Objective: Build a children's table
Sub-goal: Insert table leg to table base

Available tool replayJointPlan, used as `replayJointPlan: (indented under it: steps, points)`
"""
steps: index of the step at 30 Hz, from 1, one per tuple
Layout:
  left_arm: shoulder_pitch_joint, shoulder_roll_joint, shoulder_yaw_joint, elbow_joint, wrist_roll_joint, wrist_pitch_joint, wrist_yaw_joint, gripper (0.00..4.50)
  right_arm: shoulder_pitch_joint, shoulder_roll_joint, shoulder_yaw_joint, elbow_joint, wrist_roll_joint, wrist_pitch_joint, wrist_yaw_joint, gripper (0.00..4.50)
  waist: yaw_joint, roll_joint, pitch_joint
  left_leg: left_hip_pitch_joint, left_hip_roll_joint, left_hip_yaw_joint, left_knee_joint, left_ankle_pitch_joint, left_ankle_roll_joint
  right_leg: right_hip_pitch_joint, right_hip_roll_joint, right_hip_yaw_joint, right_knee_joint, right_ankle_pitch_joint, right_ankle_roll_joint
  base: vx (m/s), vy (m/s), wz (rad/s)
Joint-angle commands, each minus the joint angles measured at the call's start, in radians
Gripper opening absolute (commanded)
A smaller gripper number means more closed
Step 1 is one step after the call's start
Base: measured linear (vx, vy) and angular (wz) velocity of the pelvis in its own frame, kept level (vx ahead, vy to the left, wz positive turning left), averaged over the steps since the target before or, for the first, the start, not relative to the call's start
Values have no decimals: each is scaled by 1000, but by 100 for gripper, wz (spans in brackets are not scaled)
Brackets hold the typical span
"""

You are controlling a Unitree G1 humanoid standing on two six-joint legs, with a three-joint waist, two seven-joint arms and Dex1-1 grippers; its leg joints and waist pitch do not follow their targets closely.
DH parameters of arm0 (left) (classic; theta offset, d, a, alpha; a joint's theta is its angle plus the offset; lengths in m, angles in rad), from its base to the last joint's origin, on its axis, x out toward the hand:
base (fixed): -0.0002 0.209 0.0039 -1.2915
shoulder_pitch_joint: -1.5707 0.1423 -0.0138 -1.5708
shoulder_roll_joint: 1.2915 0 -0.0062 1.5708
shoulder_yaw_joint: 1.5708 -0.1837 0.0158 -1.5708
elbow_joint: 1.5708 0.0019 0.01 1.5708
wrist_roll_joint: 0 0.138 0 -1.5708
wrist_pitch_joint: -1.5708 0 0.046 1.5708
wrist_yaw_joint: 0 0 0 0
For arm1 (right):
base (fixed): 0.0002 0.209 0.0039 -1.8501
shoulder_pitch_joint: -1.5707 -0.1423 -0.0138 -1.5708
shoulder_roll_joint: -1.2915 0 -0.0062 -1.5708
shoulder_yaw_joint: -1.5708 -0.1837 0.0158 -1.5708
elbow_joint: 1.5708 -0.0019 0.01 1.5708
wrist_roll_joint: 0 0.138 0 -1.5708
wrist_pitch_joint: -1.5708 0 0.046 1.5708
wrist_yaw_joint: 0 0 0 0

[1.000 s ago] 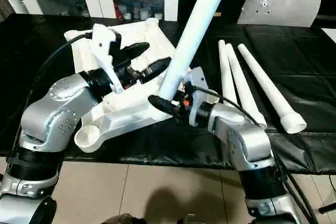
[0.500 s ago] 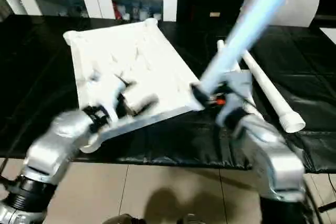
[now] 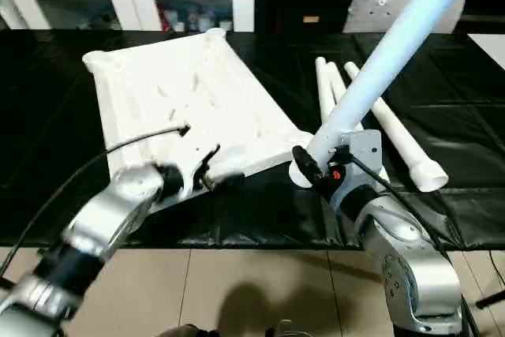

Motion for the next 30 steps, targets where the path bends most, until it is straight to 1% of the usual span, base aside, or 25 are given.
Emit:
replayJointPlan:
  steps: [1, 2, 3, 4, 7, 8, 9, 10, 12, 13, 14, 15, 16, 18, 19, 20, 22, 23, 24, 25, 26, 27, 28, 29, 30]
  points:
    - [-8, 35, -32, 46, 59, -44, -22, 450, -2, -7, 7, -21, -11, -11, -7, 193, -5, 9, -61, 9, 210, -127, -115, -240, -107, 44, -163, 108, -58, -27, -235, 0, 0, 0]
    - [-6, 47, -33, 51, 69, -52, -25, 450, -2, -7, 6, -22, -11, -11, -8, 193, -5, 9, -61, 9, 210, -127, -115, -240, -107, 44, -163, 108, -58, -27, -235, 0, 0, 0]
    - [-4, 53, -33, 52, 72, -55, -26, 450, -2, -6, 6, -23, -11, -11, -8, 193, -9, 3, -62, 10, 210, -126, -115, -245, -105, 44, -163, 107, -59, -10, -242, 0, 0, 0]
    - [1, 66, -26, 49, 73, -57, -29, 450, -2, -6, 4, -25, -9, -10, -9, 193, -10, 3, -60, 10, 210, -126, -116, -258, -104, 45, -166, 108, -59, -20, -248, 0, 0, 0]
    - [47, 133, 39, -29, 30, -11, -56, 450, 10, -6, 4, -37, -5, -7, -13, 193, -21, 5, -51, 8, 208, -131, -115, -333, -122, 40, -172, 112, -66, -140, -247, 0, 0, 0]
    - [47, 133, 39, -29, 30, -11, -56, 450, 10, -6, 4, -37, -5, -7, -13, 193, -21, 5, -51, 8, 208, -131, -115, -333, -122, 40, -172, 112, -66, -140, -247, 0, 0, 0]
    - [93, 209, 93, -106, 3, 21, -83, 450, 19, -7, 8, -43, -7, -12, -10, 193, -24, 6, -54, 11, 209, -132, -113, -348, -132, 37, -173, 114, -65, -163, -247, 0, 0, 0]
    - [119, 243, 124, -139, -13, 46, -94, 450, 22, -7, 8, -46, -7, -12, -9, 193, -28, 9, -47, 4, 208, -132, -118, -346, -125, 33, -170, 115, -66, -172, -242, 0, 0, 0]
    - [131, 261, 140, -150, -18, 53, -101, 450, 23, -6, 8, -48, -7, -11, -10, 193, -32, 9, -48, 8, 207, -132, -118, -357, -131, 30, -166, 114, -65, -177, -243, 0, 0, 0]
    - [167, 310, 176, -163, -21, 57, -119, 450, 23, -5, 8, -43, -8, -12, -9, 193, -34, 11, -45, 8, 205, -131, -118, -369, -132, 26, -165, 114, -67, -191, -241, 0, 0, 0]
    - [167, 310, 176, -163, -21, 57, -119, 450, 23, -5, 8, -43, -8, -12, -9, 193, -35, 12, -46, 8, 204, -131, -118, -371, -132, 26, -165, 114, -66, -196, -240, 0, 0, 0]
    - [186, 338, 190, -163, -15, 46, -129, 450, 21, -5, 9, -40, -9, -13, -8, 193, -35, 2, -43, 11, 204, -130, -120, -384, -132, 21, -162, 115, -70, -216, -236, 0, 0, 0]
    - [216, 375, 212, -166, -16, 25, -147, 450, 18, -3, 12, -36, -9, -13, -7, 193, -31, 7, -43, 9, 204, -132, -117, -383, -128, 21, -169, 119, -70, -243, -234, 0, 0, 0]
    - [238, 398, 228, -171, -22, 8, -162, 450, 14, -2, 15, -31, -9, -14, -6, 193, -33, 10, -40, 7, 206, -134, -121, -382, -130, 20, -167, 118, -70, -247, -229, 0, 0, 0]
    - [244, 405, 233, -172, -26, 2, -168, 450, 13, -2, 16, -30, -9, -14, -6, 193, -32, 13, -41, 14, 208, -134, -127, -393, -145, 15, -159, 114, -66, -228, -225, 0, 0, 0]
    - [257, 423, 250, -172, -27, 1, -171, 450, 10, -2, 18, -29, -8, -13, -6, 193, -33, 12, -43, 16, 209, -134, -132, -390, -164, 15, -153, 111, -57, -182, -230, 0, 0, 0]
    - [270, 440, 271, -178, -33, 6, -173, 450, 6, -3, 18, -28, -9, -12, -7, 193, -30, 14, -44, 20, 205, -129, -136, -371, -193, 14, -151, 107, -50, -102, -239, 0, 0, 0]
    - [270, 440, 271, -178, -33, 6, -173, 450, 6, -3, 18, -28, -9, -12, -7, 193, -30, 14, -46, 14, 203, -128, -135, -341, -201, 22, -154, 106, -44, -49, -247, 0, 0, 0]
    - [287, 453, 305, -200, -62, 4, -183, 450, 3, -9, 19, -28, -13, -5, -10, 193, -29, 5, -49, 15, 204, -127, -134, -324, -199, 24, -155, 107, -44, -31, -249, 0, 0, 0]
    - [299, 452, 341, -227, -103, 1, -200, 450, 4, -12, 18, -35, 0, 10, -2, 193, -25, 11, -50, 13, 203, -124, -128, -281, -191, 30, -165, 111, -43, 5, -261, 0, 0, 0]
    - [299, 452, 341, -227, -103, 1, -200, 450, 4, -12, 18, -35, 0, 10, -2, 193, -25, 10, -50, 12, 203, -124, -126, -272, -186, 33, -168, 111, -42, 12, -265, 0, 0, 0]
    - [306, 424, 386, -267, -177, 14, -218, 450, 6, -8, 17, -42, 7, 19, -4, 193, -24, 14, -50, 13, 204, -124, -124, -267, -185, 33, -171, 112, -42, 13, -270, 0, 0, 0]
    - [302, 380, 419, -307, -246, 33, -223, 450, 5, 6, 10, -49, 13, 11, -13, 193, -20, 15, -49, 16, 206, -123, -126, -269, -185, 31, -166, 111, -44, 6, -272, 0, 0, 0]
    - [301, 363, 428, -319, -268, 39, -223, 450, 5, 13, 8, -50, 14, 5, -17, 193, -14, 16, -47, 18, 207, -121, -126, -279, -192, 29, -166, 110, -44, -4, -276, 0, 0, 0]
    - [285, 303, 442, -351, -320, 57, -202, 450, 0, 27, 6, -51, 4, -8, -38, 193, -8, 14, -45, 23, 207, -115, -127, -295, -200, 24, -163, 111, -46, -20, -277, 0, 0, 0]
